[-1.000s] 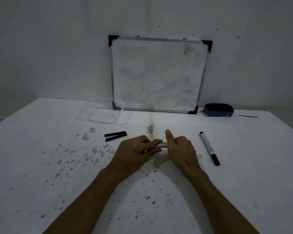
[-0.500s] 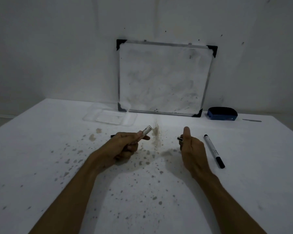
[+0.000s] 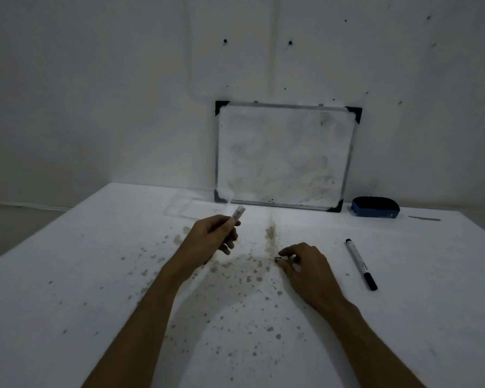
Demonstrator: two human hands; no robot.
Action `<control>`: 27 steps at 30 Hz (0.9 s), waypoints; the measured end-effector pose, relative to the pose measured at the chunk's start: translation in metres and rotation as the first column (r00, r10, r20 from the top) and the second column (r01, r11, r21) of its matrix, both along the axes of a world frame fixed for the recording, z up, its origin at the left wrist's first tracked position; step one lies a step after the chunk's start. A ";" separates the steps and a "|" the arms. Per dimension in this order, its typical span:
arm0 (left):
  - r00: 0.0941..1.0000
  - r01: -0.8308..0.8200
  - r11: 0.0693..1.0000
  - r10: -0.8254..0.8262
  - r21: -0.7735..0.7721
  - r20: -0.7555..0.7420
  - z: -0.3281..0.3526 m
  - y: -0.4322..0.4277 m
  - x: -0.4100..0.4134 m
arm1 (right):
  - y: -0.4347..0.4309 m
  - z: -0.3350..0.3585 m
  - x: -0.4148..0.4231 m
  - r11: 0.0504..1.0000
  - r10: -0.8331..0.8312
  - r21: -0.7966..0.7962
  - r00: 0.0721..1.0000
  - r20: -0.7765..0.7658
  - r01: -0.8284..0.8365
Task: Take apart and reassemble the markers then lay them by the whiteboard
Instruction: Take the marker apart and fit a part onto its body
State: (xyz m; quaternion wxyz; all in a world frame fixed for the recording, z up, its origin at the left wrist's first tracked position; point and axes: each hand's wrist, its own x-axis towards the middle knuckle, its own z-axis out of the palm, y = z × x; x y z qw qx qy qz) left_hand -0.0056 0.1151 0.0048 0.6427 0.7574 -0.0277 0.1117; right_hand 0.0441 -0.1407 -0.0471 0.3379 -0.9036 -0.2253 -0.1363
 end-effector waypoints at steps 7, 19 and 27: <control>0.999 0.034 0.904 -0.043 -0.427 -0.012 -0.009 -0.042 -0.003 | 0.011 0.016 -0.028 0.983 0.079 0.171 0.994 -0.077 -0.064; 0.989 0.073 0.712 -0.142 -0.698 -0.041 -0.023 -0.073 -0.007 | 0.034 0.019 -0.031 0.368 0.525 0.921 0.788 -0.320 0.129; 0.946 -0.147 0.404 -0.209 -0.903 -0.248 -0.036 -0.074 -0.001 | 0.025 0.014 -0.021 0.406 0.407 0.881 0.815 -0.412 0.243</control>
